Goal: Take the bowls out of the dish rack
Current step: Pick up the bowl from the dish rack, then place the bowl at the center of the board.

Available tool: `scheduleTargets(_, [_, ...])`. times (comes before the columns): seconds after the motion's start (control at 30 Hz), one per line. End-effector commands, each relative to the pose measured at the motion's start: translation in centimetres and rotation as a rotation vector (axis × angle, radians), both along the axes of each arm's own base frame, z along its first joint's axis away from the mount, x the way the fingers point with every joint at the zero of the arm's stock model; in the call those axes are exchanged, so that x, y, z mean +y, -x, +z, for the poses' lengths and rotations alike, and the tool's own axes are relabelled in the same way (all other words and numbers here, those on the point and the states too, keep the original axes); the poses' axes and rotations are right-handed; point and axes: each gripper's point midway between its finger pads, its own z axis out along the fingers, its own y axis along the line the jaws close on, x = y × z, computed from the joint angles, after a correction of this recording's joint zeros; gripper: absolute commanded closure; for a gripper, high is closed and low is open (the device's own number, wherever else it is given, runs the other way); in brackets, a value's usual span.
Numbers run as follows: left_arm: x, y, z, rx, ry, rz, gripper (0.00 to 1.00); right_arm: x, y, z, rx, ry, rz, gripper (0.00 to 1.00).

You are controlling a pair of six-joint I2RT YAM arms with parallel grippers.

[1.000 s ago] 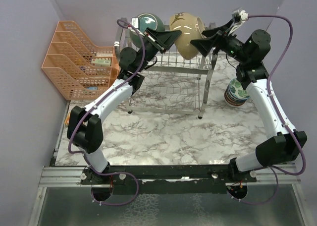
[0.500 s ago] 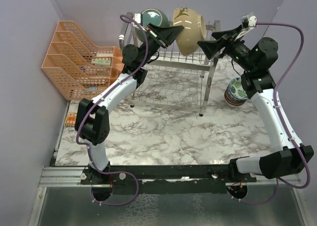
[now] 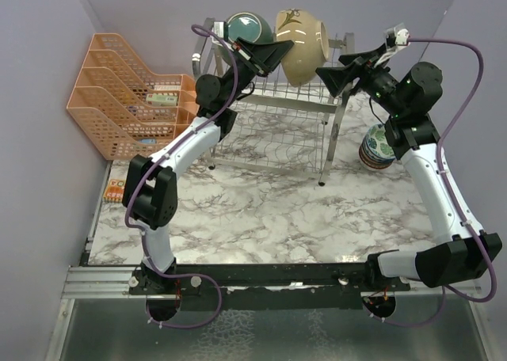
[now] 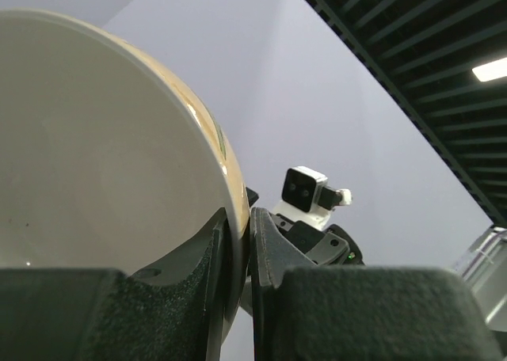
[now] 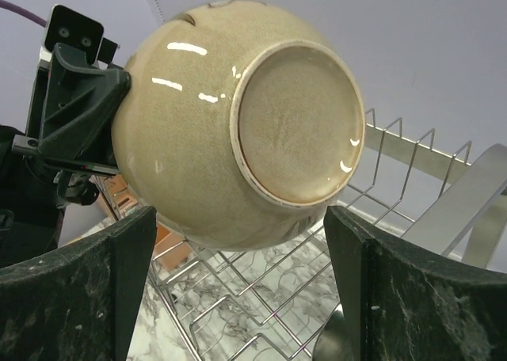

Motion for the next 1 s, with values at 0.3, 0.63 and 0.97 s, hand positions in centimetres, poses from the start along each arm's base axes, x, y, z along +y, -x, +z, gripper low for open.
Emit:
scheduleTargets(0.3, [1.3,4.4,3.5,-0.220,0.190,-0.163,1.00,-0.7,0.4,-0.4,0.000,0.008,-0.045,0.14])
scheduleTargets(0.63, [1.9,6.4,6.3,-0.330,0.207,-0.179,1.00,-0.7,0.5,-0.6,0.001,0.008,-0.043,0.14])
scheduleTargets(0.97, [2.8,7.9,8.6,-0.418,0.236,-0.173,1.00,-1.0,0.7,-0.9,0.003,0.016,-0.055,0.14])
